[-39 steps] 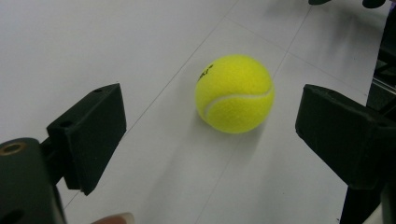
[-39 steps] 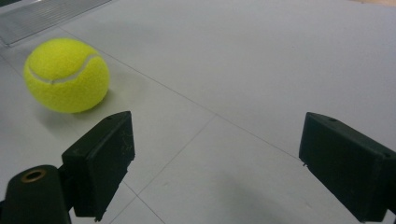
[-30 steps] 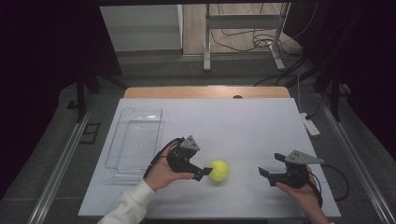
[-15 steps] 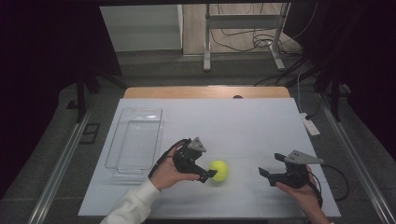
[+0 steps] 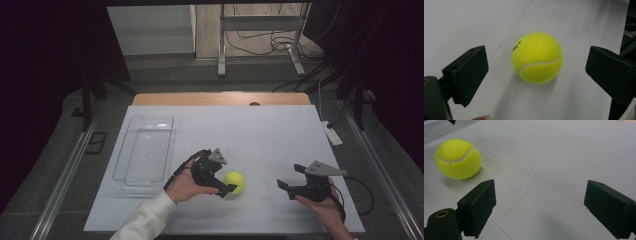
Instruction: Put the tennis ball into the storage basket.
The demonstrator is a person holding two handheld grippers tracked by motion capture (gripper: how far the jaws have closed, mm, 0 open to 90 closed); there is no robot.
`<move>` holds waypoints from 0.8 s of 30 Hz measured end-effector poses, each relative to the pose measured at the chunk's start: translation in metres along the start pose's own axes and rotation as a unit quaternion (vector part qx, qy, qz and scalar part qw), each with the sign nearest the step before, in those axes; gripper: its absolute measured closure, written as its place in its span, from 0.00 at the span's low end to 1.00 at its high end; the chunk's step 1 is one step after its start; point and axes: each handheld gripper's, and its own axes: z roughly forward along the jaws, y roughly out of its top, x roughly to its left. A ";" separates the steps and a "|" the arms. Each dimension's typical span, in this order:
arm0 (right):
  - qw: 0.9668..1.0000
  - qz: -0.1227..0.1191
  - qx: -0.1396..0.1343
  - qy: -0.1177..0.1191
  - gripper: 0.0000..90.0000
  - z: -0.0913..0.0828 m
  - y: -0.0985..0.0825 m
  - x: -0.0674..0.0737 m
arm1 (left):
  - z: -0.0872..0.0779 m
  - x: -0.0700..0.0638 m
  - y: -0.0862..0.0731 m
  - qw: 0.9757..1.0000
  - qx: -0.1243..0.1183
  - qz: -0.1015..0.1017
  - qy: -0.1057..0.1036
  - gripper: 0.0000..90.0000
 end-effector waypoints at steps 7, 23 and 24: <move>1.000 0.001 0.000 0.000 0.12 0.000 0.000 0.000 | 0.006 -0.001 0.003 1.000 0.008 0.004 -0.002 0.05; 1.000 0.001 0.001 0.000 0.12 0.000 0.000 -0.001 | 0.027 -0.002 0.010 0.999 0.036 0.014 0.001 0.04; 1.000 0.001 0.001 0.000 0.12 0.000 0.000 -0.001 | 0.029 -0.002 0.010 0.999 0.037 0.013 0.000 0.04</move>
